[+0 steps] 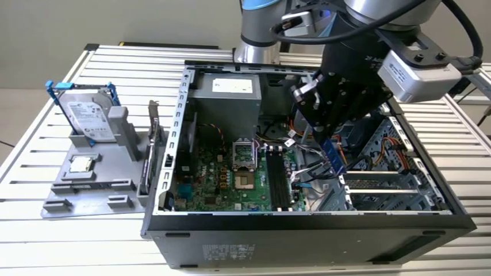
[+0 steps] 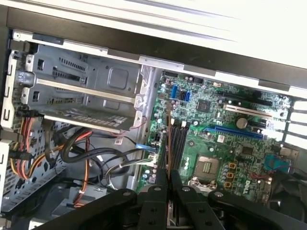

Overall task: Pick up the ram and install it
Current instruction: 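Pick up the ram and move it above insertion slot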

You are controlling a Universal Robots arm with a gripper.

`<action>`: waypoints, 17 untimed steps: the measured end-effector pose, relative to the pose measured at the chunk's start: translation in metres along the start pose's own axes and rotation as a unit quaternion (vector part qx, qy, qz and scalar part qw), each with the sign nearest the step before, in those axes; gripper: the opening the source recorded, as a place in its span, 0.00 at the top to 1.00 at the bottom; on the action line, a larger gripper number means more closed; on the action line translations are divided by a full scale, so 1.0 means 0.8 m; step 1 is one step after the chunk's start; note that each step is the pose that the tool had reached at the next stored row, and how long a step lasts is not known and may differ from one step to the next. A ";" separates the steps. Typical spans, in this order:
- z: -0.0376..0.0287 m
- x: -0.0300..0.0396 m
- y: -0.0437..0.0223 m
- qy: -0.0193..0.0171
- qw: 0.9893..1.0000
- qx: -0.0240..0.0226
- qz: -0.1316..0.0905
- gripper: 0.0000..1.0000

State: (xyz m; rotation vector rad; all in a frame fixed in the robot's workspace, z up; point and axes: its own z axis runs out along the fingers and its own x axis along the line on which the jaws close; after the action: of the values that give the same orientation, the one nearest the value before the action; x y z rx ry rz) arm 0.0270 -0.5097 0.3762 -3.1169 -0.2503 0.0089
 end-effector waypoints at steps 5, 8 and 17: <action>0.0000 0.0000 0.0000 0.000 1.000 0.000 0.021 1.00; 0.0000 0.0000 0.0000 0.001 0.999 0.000 0.033 1.00; 0.0000 0.0000 0.0000 0.001 0.998 0.000 0.064 1.00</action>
State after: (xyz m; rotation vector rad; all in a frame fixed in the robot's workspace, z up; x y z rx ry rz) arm 0.0271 -0.5097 0.3762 -3.1262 -0.0490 0.0074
